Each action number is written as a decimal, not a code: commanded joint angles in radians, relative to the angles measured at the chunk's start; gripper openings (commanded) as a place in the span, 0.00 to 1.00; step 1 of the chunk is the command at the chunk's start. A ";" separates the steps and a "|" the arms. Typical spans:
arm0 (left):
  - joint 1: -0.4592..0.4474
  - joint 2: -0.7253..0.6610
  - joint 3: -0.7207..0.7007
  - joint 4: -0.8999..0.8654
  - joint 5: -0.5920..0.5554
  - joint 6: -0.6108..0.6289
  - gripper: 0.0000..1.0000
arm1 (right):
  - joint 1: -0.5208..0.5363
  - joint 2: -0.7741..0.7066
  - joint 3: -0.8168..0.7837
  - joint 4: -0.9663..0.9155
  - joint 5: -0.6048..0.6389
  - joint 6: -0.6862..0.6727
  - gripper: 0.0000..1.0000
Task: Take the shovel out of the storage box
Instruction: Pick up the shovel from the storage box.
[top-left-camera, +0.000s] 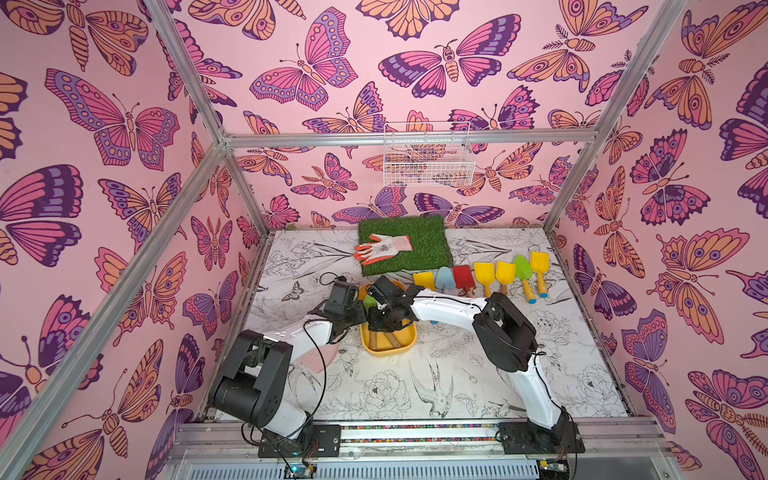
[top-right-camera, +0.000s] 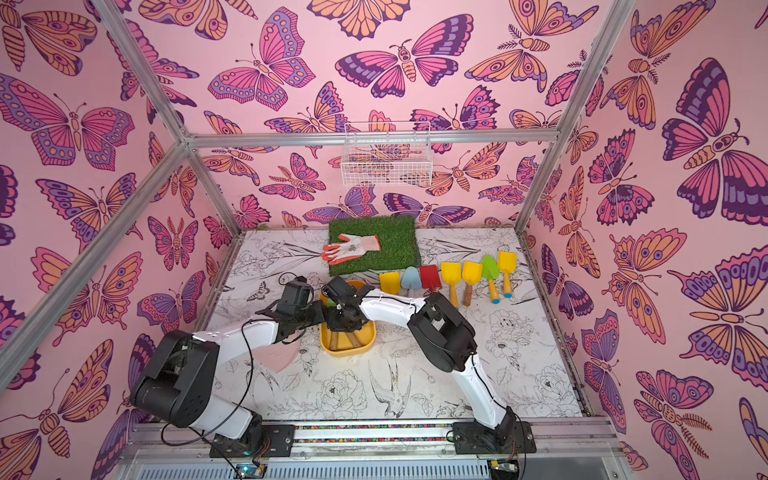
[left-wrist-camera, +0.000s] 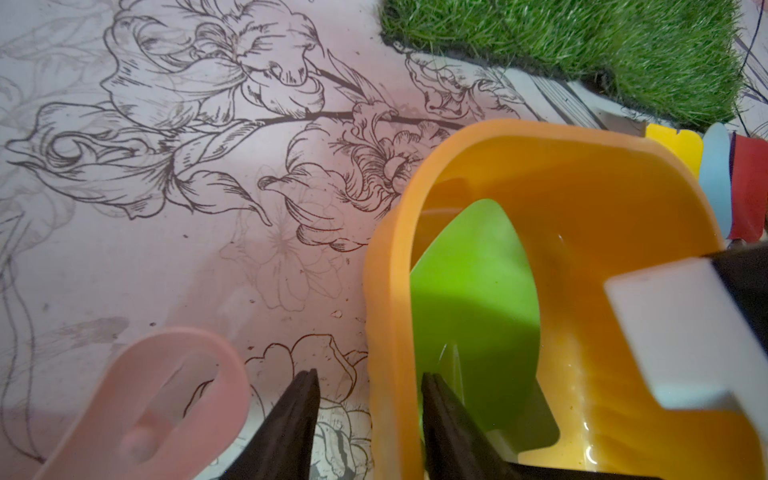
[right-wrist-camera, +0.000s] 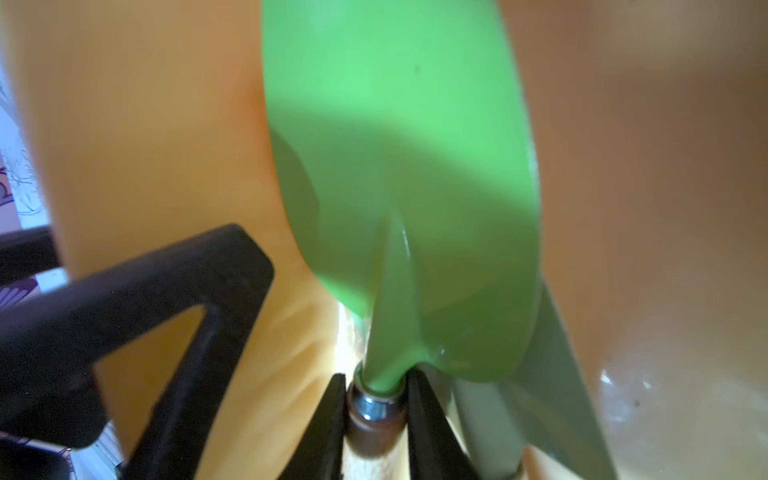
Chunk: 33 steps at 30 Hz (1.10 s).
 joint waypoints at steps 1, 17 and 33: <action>-0.004 0.002 0.001 -0.007 -0.004 0.014 0.47 | -0.003 -0.005 -0.059 0.007 -0.040 0.019 0.08; -0.004 -0.003 -0.002 -0.006 -0.018 0.019 0.47 | -0.038 -0.216 -0.260 0.119 -0.040 0.033 0.00; -0.005 -0.003 -0.003 -0.006 -0.021 0.021 0.47 | -0.078 -0.423 -0.400 0.156 -0.016 0.023 0.00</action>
